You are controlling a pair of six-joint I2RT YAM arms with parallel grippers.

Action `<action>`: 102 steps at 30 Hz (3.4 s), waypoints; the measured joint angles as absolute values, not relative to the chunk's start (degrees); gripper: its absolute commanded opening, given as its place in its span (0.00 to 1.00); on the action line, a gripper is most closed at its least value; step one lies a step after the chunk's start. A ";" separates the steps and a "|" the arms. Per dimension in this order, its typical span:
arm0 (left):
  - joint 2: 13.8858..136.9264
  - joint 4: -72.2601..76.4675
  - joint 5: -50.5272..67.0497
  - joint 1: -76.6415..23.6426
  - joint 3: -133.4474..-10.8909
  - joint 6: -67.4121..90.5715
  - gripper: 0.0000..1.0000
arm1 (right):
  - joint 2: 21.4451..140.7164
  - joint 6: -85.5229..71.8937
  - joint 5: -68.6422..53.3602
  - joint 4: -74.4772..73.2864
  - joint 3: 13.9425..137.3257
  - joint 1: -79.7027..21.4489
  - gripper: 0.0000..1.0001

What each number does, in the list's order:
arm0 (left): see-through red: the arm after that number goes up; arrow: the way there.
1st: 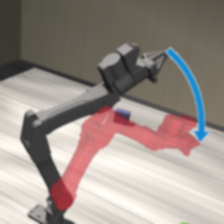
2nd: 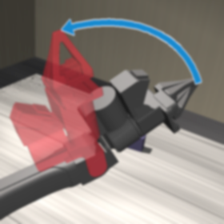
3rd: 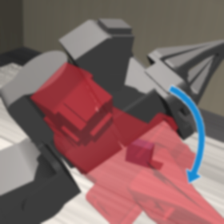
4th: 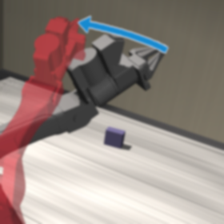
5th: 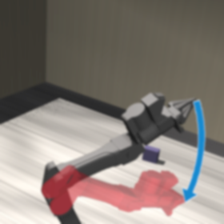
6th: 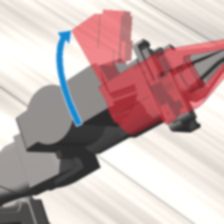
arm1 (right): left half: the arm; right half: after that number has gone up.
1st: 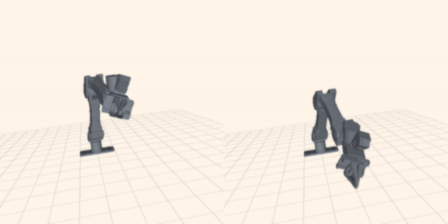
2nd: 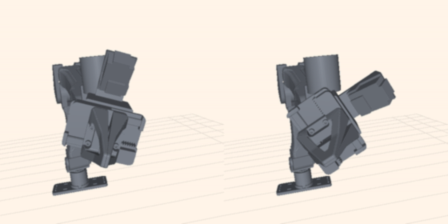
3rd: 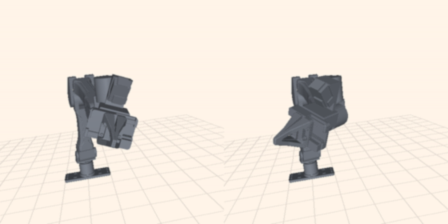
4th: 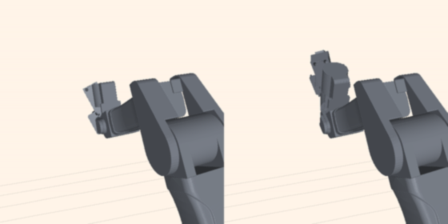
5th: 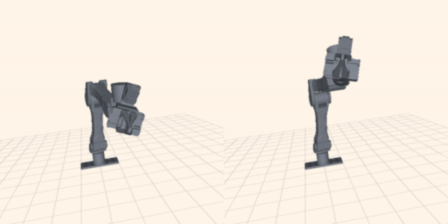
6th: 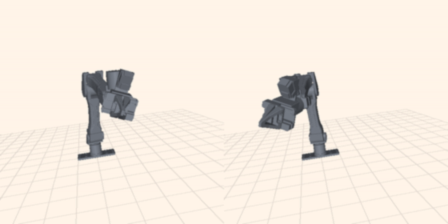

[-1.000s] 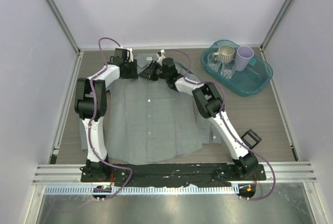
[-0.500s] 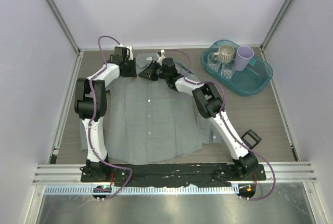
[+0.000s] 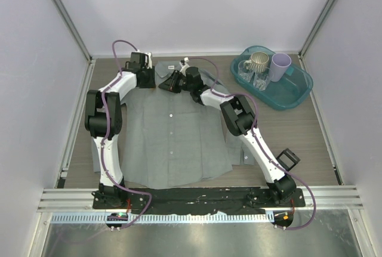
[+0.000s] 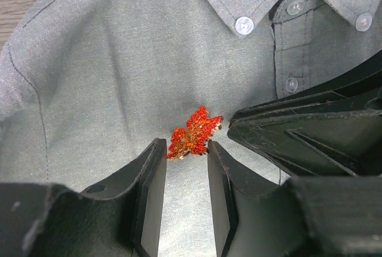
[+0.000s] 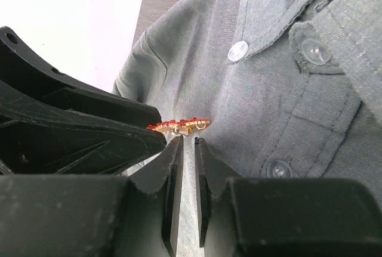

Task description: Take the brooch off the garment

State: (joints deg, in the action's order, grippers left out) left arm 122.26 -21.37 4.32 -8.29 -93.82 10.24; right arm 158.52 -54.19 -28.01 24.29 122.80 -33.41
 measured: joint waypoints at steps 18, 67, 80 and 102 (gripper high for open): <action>122.19 -22.70 4.27 -8.29 -94.59 10.28 0.08 | 159.96 -57.21 -28.25 24.75 124.22 -33.80 0.19; 118.98 -19.25 4.91 -9.39 -89.71 4.38 0.00 | 163.78 -59.07 -30.96 26.50 129.75 -34.35 0.11; 119.00 -22.26 2.13 -9.67 -91.83 5.15 0.00 | 163.65 -58.63 -31.20 29.23 128.33 -34.54 0.21; 119.31 -23.22 1.63 -9.82 -92.44 5.80 0.00 | 162.78 -60.40 -30.59 29.98 126.56 -34.41 0.24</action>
